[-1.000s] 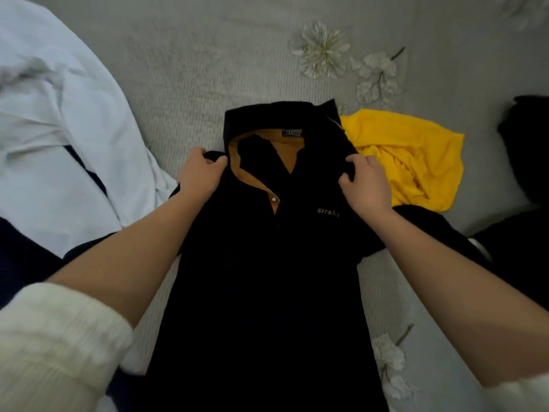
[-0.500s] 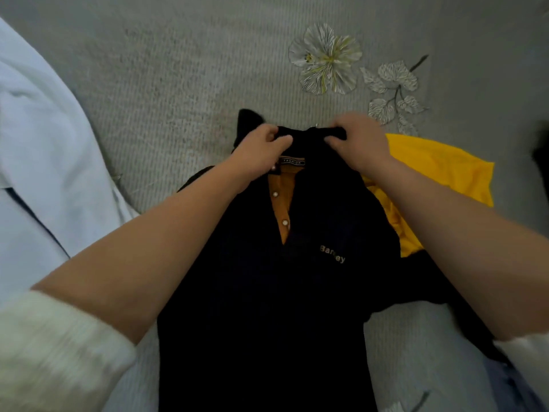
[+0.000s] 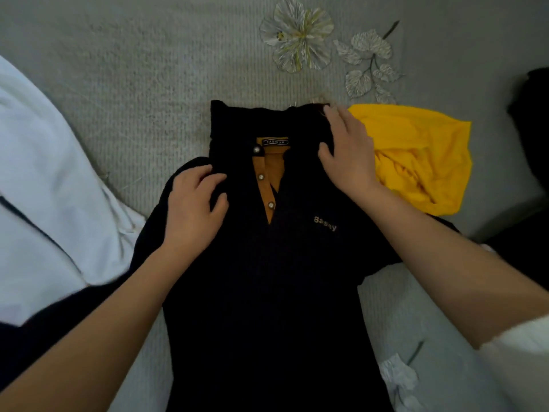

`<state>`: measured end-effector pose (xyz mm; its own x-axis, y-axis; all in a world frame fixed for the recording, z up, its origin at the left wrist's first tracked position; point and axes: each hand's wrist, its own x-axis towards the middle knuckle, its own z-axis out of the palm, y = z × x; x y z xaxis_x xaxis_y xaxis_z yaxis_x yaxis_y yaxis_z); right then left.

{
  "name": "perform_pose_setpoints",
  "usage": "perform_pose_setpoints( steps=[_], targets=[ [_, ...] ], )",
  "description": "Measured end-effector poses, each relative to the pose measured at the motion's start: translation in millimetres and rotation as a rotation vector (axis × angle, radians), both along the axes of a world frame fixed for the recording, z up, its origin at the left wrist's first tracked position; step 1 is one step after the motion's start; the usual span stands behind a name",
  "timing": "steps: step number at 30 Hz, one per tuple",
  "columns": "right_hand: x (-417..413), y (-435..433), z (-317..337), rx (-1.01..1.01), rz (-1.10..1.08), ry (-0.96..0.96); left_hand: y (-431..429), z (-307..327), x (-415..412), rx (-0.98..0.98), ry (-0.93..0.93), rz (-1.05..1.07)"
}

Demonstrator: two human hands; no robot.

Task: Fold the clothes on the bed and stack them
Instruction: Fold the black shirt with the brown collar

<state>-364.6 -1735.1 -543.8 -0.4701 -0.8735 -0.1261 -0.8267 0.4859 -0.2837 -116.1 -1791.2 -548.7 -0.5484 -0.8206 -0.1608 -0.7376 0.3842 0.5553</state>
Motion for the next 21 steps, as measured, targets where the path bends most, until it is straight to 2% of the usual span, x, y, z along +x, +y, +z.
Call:
perform_pose_setpoints(
  steps=[2,4,8,11,14,18,21],
  targets=[
    [-5.6,51.7,11.3,-0.140,-0.103,-0.066,20.9,4.4,38.3,-0.022,-0.040,0.048],
    [-12.8,114.5,16.9,-0.183,-0.256,-0.109,47.1,8.1,68.4,-0.003,-0.090,0.099],
    [-22.9,229.2,14.9,-0.007,-0.536,0.008,103.0,4.2,79.7,0.019,-0.179,-0.003],
    [-20.7,283.5,18.5,0.170,-0.729,0.152,132.7,-0.4,61.2,0.094,-0.234,-0.110],
    [-24.7,310.4,24.8,0.265,-0.718,0.193,150.1,-5.4,41.1,0.158,-0.315,-0.131],
    [-40.0,302.1,19.9,0.290,-0.725,-0.082,155.4,-5.5,16.7,0.194,-0.421,-0.189],
    [-35.6,288.4,15.5,0.279,-0.782,-0.137,164.7,4.8,5.3,0.255,-0.453,-0.153]
  ],
)
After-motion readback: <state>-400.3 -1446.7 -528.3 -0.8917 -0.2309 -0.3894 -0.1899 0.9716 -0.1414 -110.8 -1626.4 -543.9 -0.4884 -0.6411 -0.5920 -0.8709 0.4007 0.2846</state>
